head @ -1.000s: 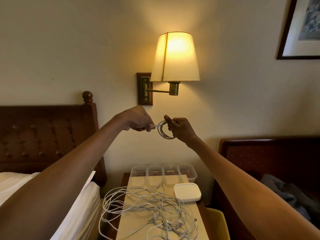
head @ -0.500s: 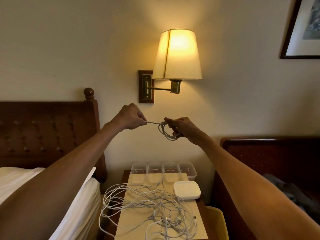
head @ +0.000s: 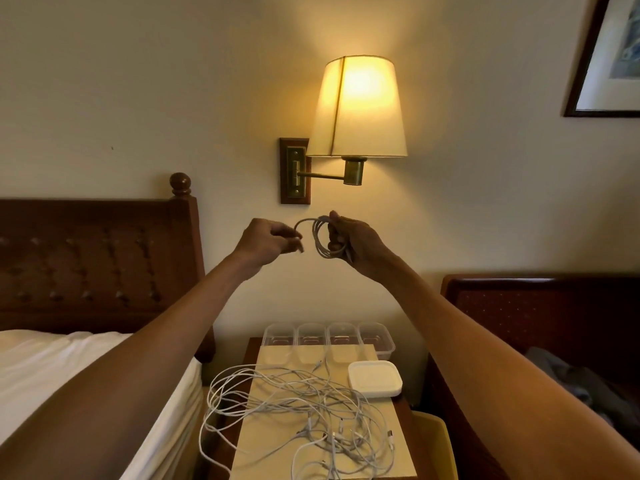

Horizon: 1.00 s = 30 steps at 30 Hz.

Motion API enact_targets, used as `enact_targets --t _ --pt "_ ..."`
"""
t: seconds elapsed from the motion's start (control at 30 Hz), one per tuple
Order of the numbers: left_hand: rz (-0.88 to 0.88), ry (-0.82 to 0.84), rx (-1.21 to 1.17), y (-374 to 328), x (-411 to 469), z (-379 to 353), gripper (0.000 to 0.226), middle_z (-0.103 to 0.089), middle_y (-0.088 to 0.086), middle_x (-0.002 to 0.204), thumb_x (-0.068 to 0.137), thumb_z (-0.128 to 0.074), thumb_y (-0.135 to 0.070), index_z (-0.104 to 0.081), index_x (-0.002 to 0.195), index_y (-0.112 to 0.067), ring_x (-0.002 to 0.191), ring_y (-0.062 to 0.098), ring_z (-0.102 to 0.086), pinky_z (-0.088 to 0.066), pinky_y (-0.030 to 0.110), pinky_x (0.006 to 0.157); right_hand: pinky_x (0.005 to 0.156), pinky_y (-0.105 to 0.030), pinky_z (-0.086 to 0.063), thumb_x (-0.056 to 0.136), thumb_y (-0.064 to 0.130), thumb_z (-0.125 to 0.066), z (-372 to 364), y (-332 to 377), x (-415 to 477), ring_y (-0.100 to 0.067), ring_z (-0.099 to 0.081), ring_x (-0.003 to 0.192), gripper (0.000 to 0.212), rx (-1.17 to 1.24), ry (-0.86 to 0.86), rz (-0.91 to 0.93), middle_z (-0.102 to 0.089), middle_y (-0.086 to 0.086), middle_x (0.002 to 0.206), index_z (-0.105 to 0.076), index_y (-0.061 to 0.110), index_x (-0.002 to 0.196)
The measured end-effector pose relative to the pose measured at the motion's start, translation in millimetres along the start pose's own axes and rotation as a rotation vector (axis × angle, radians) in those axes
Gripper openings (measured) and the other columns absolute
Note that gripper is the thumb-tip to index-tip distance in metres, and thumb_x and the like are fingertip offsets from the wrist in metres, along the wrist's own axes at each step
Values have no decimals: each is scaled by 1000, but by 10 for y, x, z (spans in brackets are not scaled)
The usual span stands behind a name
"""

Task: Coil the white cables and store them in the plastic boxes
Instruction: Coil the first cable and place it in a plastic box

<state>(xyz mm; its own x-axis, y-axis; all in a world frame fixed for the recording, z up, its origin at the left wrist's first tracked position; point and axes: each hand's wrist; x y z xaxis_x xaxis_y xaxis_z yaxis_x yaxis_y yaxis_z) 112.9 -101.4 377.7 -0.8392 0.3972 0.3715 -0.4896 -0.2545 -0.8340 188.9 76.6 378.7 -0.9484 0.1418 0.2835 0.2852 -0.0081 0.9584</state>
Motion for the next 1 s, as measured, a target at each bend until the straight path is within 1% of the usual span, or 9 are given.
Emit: enact_targets --t 0.1,0.2,0.43,0.53,0.6,0.7,0.77,0.87,1.0 --pt "137 -8 -481 -83 -39 -128 20 -72 14 104 90 -63 4 -70 108 -1 99 25 -70 -58 26 84 57 -25 -35 103 28 -42 -54 -8 -13 -10 -38 55 30 111 1 2 -41 1 63 -56 6 90" --pt "204 87 -637 -137 -28 -176 22 -73 12 102 93 -58 3 -69 112 1 100 24 -68 -56 31 86 57 -24 -38 103 30 -44 -41 -46 5 -10 -41 55 32 103 -49 30 -44 1 62 -61 3 101" --pt "282 132 -641 -142 20 -182 27 -71 15 114 94 -59 -7 -65 119 -2 113 28 -64 -53 42 83 60 -26 -42 99 37 -51 9 -167 33 -13 -46 60 37 -9 -188 159 -53 1 66 -64 2 100" --pt "306 164 -661 -175 -19 -182 22 -73 14 106 91 -58 -11 -67 110 -4 110 28 -66 -52 44 85 65 -29 -43 99 39 -48 0 -214 33 -15 -47 67 35 -70 -220 176 -54 -2 77 -62 7 103" --pt "285 193 -614 -207 -59 -211 18 -73 13 104 91 -59 -16 -68 103 -7 109 28 -66 -50 43 87 72 -30 -47 100 40 -47 -2 -228 45 -20 -55 77 34 -77 -223 163 -59 -7 88 -59 9 106" --pt "258 215 -532 -244 -107 -296 27 -72 12 111 93 -60 -28 -68 109 -8 110 27 -63 -48 42 86 81 -32 -51 100 40 -46 -19 -232 60 -30 -64 100 32 -56 -202 148 -63 -19 108 -58 12 109" --pt "250 230 -487 -256 -119 -338 36 -71 9 114 92 -63 -37 -68 112 -7 110 25 -62 -47 44 88 80 -30 -50 101 39 -45 -13 -217 57 -27 -65 101 34 -25 -189 142 -65 -18 108 -57 9 112" --pt "222 244 -397 -249 -113 -367 43 -68 5 118 85 -70 -43 -69 113 -10 112 24 -59 -47 45 94 76 -27 -48 101 37 -45 29 -180 18 -19 -63 89 36 23 -179 119 -65 -10 98 -57 5 113" --pt "217 243 -344 -237 -112 -386 42 -64 3 119 79 -77 -41 -69 109 -13 114 23 -54 -46 42 88 77 -34 -44 98 40 -50 82 -211 17 -24 -53 84 34 27 -167 97 -57 -13 89 -63 9 103"
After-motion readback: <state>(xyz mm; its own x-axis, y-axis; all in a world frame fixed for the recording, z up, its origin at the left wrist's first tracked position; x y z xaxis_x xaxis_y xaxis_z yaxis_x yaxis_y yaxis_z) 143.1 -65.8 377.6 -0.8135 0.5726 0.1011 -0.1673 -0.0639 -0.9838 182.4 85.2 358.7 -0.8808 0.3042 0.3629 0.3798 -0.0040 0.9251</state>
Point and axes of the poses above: each hand's wrist, its own x-axis towards the middle knuckle, its own z-axis out of the back of the hand, y = z × x
